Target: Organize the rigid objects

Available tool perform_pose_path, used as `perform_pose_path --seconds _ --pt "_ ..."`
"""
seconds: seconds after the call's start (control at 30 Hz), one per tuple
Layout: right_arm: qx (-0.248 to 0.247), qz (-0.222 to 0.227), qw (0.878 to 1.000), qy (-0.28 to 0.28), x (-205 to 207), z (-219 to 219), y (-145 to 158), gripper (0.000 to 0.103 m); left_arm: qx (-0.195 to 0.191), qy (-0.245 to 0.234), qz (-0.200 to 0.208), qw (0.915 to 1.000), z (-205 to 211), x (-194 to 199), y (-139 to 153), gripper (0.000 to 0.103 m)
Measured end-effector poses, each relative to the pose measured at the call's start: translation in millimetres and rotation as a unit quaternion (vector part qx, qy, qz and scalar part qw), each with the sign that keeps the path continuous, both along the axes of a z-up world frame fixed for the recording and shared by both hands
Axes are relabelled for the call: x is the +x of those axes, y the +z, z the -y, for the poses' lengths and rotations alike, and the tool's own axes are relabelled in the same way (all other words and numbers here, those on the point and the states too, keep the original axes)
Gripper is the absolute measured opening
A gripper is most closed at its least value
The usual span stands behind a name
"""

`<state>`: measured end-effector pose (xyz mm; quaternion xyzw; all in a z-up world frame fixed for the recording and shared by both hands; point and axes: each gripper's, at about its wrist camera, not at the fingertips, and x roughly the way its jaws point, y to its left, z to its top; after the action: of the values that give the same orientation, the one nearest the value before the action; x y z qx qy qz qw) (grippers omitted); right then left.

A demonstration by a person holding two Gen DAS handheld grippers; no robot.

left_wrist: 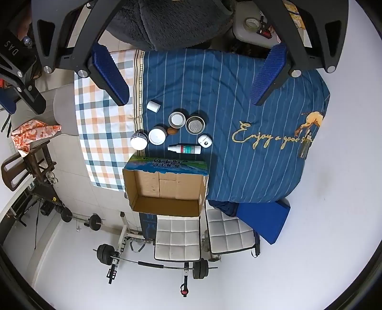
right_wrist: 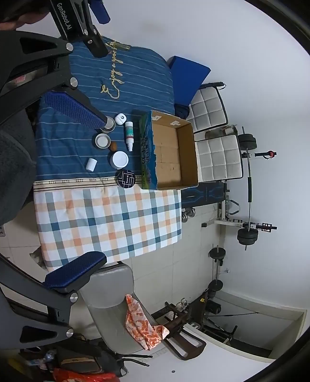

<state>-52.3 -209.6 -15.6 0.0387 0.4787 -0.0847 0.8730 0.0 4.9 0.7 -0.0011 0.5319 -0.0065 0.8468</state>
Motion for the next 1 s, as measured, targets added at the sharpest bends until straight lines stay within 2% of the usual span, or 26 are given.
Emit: perform_pose_path --seconds 0.2,1.0 --pt "-0.005 -0.005 1.000 0.003 -1.0 -12.2 -0.7 0.103 -0.003 -0.002 -0.009 1.0000 0.1 -0.1 -12.8 0.103" --pt "-0.006 -0.015 1.000 0.001 4.5 -8.7 -7.9 0.103 -0.004 -0.002 -0.014 0.9999 0.6 3.1 -15.9 0.103"
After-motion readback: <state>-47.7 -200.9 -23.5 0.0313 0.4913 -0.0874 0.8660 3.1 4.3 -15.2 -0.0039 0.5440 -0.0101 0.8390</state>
